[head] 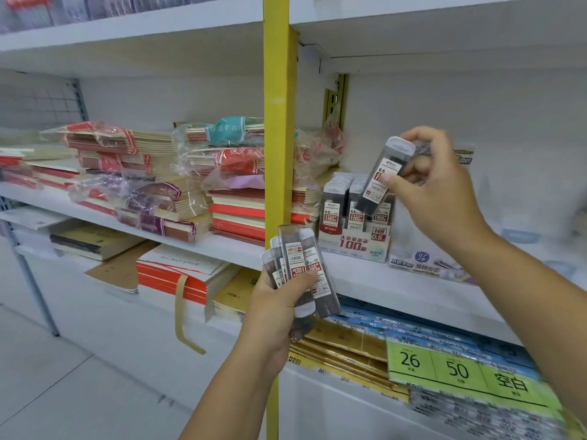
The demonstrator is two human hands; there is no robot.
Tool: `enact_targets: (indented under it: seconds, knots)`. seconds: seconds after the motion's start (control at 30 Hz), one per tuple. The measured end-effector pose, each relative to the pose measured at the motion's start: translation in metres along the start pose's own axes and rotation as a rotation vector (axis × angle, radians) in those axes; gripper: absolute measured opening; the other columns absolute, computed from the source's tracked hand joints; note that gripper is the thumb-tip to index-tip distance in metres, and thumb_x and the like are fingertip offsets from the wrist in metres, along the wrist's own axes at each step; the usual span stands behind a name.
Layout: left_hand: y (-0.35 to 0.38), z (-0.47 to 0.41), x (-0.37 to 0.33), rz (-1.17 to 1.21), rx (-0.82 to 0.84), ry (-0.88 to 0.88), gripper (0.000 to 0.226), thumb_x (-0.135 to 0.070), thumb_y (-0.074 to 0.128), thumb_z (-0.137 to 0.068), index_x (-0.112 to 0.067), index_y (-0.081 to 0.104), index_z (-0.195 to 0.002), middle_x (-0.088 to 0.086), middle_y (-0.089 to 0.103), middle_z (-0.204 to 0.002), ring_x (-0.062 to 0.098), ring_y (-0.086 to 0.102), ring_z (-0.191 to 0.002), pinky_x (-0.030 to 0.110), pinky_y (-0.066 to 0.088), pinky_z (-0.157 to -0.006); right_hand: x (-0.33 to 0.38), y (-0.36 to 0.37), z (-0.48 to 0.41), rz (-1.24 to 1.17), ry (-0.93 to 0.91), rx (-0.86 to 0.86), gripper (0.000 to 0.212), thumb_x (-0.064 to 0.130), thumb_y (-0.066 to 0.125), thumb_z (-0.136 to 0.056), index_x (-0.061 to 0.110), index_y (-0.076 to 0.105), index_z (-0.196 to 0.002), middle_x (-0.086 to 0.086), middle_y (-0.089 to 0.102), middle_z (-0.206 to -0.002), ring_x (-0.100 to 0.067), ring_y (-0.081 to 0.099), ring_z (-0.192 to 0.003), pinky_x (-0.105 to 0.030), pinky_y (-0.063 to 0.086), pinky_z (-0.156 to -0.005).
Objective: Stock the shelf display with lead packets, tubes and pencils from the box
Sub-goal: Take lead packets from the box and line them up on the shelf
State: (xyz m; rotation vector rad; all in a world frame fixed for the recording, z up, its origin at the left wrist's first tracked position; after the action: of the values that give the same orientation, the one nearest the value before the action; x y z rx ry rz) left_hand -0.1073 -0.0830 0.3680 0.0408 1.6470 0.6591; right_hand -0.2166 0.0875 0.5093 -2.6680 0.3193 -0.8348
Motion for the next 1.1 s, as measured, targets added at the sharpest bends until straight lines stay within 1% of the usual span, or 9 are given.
enact_targets:
  seconds: [0.17, 0.3, 0.37, 0.47, 0.57, 0.67, 0.77, 0.9, 1.1]
  knots:
    - [-0.001, 0.002, -0.002, 0.017, 0.009, 0.001, 0.028, -0.014, 0.071, -0.088, -0.014, 0.063, -0.116, 0.008, 0.072, -0.079, 0.012, 0.054, -0.041, 0.022, 0.031, -0.036, -0.010, 0.015, -0.003, 0.222, -0.058, 0.129, 0.045, 0.023, 0.072, -0.085, 0.045, 0.038, -0.106, 0.010, 0.066, -0.077, -0.001, 0.062, -0.073, -0.018, 0.046, -0.060]
    - [-0.002, 0.004, -0.005, 0.011, 0.019, -0.003, 0.028, -0.017, 0.072, -0.087, -0.019, 0.065, -0.114, 0.009, 0.074, -0.085, 0.014, 0.060, -0.047, 0.022, 0.033, -0.038, -0.022, 0.027, -0.002, 0.257, 0.002, 0.180, 0.041, 0.026, 0.071, -0.085, 0.041, 0.041, -0.109, 0.009, 0.066, -0.077, -0.005, 0.062, -0.072, -0.030, 0.050, -0.061]
    - [-0.002, 0.004, -0.006, 0.008, 0.018, -0.003, 0.024, -0.017, 0.073, -0.087, -0.023, 0.067, -0.109, 0.009, 0.075, -0.087, 0.017, 0.063, -0.053, 0.023, 0.034, -0.039, -0.028, 0.033, -0.002, 0.363, -0.002, 0.178, 0.039, 0.029, 0.071, -0.084, 0.034, 0.047, -0.115, 0.010, 0.063, -0.089, -0.009, 0.058, -0.083, -0.033, 0.050, -0.068]
    - [-0.003, 0.005, -0.007, -0.003, 0.004, -0.005, 0.020, -0.017, 0.072, -0.087, -0.030, 0.069, -0.102, 0.008, 0.077, -0.091, 0.020, 0.068, -0.063, 0.026, 0.036, -0.044, -0.034, 0.039, 0.000, 0.585, -0.089, 0.117, 0.039, 0.032, 0.073, -0.081, 0.024, 0.057, -0.115, 0.004, 0.052, -0.104, -0.016, 0.040, -0.104, -0.030, 0.035, -0.081]
    - [-0.002, 0.006, -0.007, -0.008, 0.002, -0.009, 0.021, -0.017, 0.072, -0.088, -0.029, 0.068, -0.104, 0.008, 0.077, -0.091, 0.020, 0.069, -0.064, 0.027, 0.036, -0.046, -0.036, 0.037, 0.000, 0.673, -0.131, 0.037, 0.036, 0.034, 0.071, -0.083, 0.021, 0.064, -0.115, -0.001, 0.049, -0.103, -0.023, 0.038, -0.105, -0.034, 0.035, -0.085]
    - [-0.001, 0.007, -0.008, 0.002, 0.008, -0.021, 0.021, -0.017, 0.072, -0.087, -0.024, 0.067, -0.107, 0.009, 0.075, -0.085, 0.017, 0.063, -0.052, 0.024, 0.035, -0.039, -0.036, 0.035, 0.002, 0.681, -0.107, 0.032, 0.033, 0.035, 0.064, -0.089, 0.022, 0.066, -0.119, -0.004, 0.051, -0.107, -0.026, 0.037, -0.107, -0.036, 0.033, -0.088]
    - [0.000, 0.007, -0.008, -0.008, 0.018, -0.027, 0.022, -0.018, 0.072, -0.087, -0.022, 0.066, -0.109, 0.010, 0.075, -0.085, 0.017, 0.062, -0.052, 0.024, 0.035, -0.039, -0.031, 0.035, 0.012, 0.600, -0.086, 0.010, 0.037, 0.029, 0.059, -0.094, 0.020, 0.061, -0.129, -0.006, 0.053, -0.114, -0.024, 0.036, -0.111, -0.033, 0.031, -0.092]
    - [0.001, 0.008, -0.007, -0.016, 0.045, -0.023, 0.029, -0.020, 0.073, -0.087, -0.020, 0.065, -0.115, 0.011, 0.076, -0.092, 0.017, 0.065, -0.057, 0.023, 0.038, -0.039, -0.012, 0.032, 0.048, 0.158, -0.072, -0.021, 0.025, 0.021, 0.056, -0.096, 0.025, 0.062, -0.120, 0.010, 0.056, -0.100, 0.002, 0.046, -0.088, -0.008, 0.034, -0.077]
    - [0.008, 0.010, -0.004, -0.030, 0.096, -0.018, 0.035, -0.025, 0.075, -0.083, -0.022, 0.065, -0.115, 0.014, 0.074, -0.090, 0.018, 0.062, -0.054, 0.023, 0.038, -0.041, -0.003, 0.046, 0.096, -0.218, 0.281, 0.395, 0.018, 0.045, 0.056, -0.090, 0.053, 0.055, -0.106, 0.021, 0.062, -0.087, 0.002, 0.063, -0.075, -0.014, 0.049, -0.063]
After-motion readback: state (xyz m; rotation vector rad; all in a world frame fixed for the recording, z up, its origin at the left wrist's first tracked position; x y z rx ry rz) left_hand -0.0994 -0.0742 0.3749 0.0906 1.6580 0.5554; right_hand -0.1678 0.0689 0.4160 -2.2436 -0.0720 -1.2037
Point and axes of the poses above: each hand's wrist, its own z-axis away from the middle knuckle, its own y-axis out of the palm, x = y × z, the point moved 1 cm from there along -z, towards the middle knuckle
